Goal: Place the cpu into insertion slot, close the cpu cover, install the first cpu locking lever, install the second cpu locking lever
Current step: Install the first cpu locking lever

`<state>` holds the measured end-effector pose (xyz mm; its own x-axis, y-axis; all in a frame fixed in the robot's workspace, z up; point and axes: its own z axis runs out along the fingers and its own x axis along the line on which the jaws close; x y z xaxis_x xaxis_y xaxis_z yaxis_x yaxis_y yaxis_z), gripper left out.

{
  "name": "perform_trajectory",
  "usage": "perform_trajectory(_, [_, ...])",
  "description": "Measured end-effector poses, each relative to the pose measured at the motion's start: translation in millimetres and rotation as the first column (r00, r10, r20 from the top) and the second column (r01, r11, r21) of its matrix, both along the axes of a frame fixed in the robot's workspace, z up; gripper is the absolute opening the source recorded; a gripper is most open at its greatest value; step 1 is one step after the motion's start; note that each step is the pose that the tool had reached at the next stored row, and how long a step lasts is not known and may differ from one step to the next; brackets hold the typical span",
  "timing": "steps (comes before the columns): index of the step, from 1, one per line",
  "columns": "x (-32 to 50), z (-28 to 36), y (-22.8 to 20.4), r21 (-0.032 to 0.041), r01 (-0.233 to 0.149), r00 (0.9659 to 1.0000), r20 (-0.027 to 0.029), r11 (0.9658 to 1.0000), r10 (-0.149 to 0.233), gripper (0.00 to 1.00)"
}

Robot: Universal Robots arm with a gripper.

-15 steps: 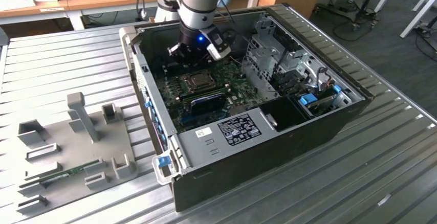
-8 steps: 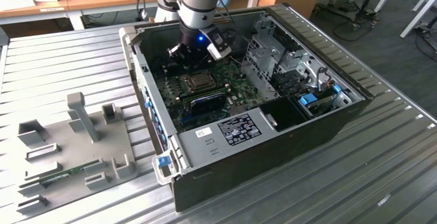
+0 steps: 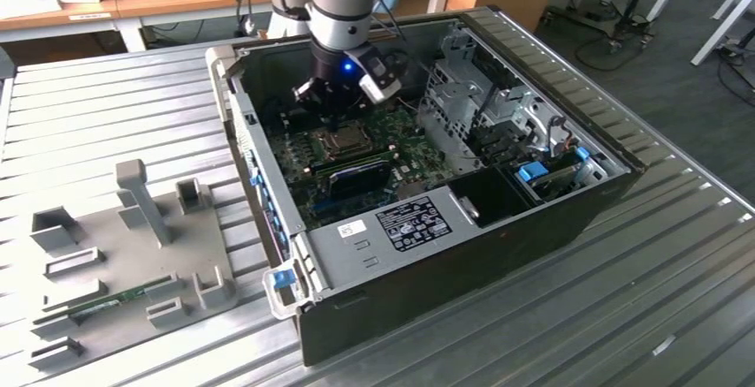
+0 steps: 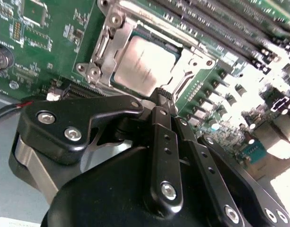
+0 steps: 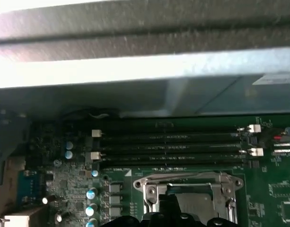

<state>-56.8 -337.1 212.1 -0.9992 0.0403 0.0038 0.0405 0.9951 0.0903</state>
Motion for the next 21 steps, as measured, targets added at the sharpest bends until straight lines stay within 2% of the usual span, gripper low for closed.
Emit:
perform_trajectory(1, [0.0, -0.1, 0.0, -0.0057, -0.002, 1.0000, 0.0064, 1.0000, 0.002, 0.11])
perform_trajectory(2, [0.0, -0.2, 0.0, -0.0101, -0.004, 0.9999, 0.0157, 0.9999, 0.004, 0.11])
perform_trajectory(5, [-0.2, -0.6, 0.0, -0.0161, -0.007, 0.9987, 0.0502, 0.9998, 0.008, 0.11])
perform_trajectory(6, [-0.3, -0.7, 0.0, -0.0185, -0.009, 0.9982, 0.0588, 0.9998, 0.010, 0.11])
perform_trajectory(7, [-0.3, -0.7, 0.0, -0.0210, -0.010, 0.9979, 0.0634, 0.9997, 0.011, 0.11])
perform_trajectory(10, [-0.3, -0.7, 0.0, -0.0233, -0.010, 0.9979, 0.0640, 0.9997, 0.012, 0.11])
perform_trajectory(13, [-0.3, -0.6, 0.0, -0.0302, -0.010, 0.9981, 0.0604, 0.9995, 0.012, 0.11])
perform_trajectory(16, [-0.3, -0.6, 0.0, -0.0304, -0.010, 0.9981, 0.0603, 0.9995, 0.012, 0.11])
perform_trajectory(17, [0.0, -0.7, 0.0, -0.0304, -0.010, 0.9982, 0.0594, 0.9995, 0.012, 0.11])
perform_trajectory(18, [1.4, -0.7, 0.0, -0.0304, -0.010, 0.9984, 0.0555, 0.9995, 0.012, 0.11])
perform_trajectory(21, [3.4, -0.6, 0.0, -0.0308, -0.010, 0.9985, 0.0542, 0.9995, 0.012, 0.11])
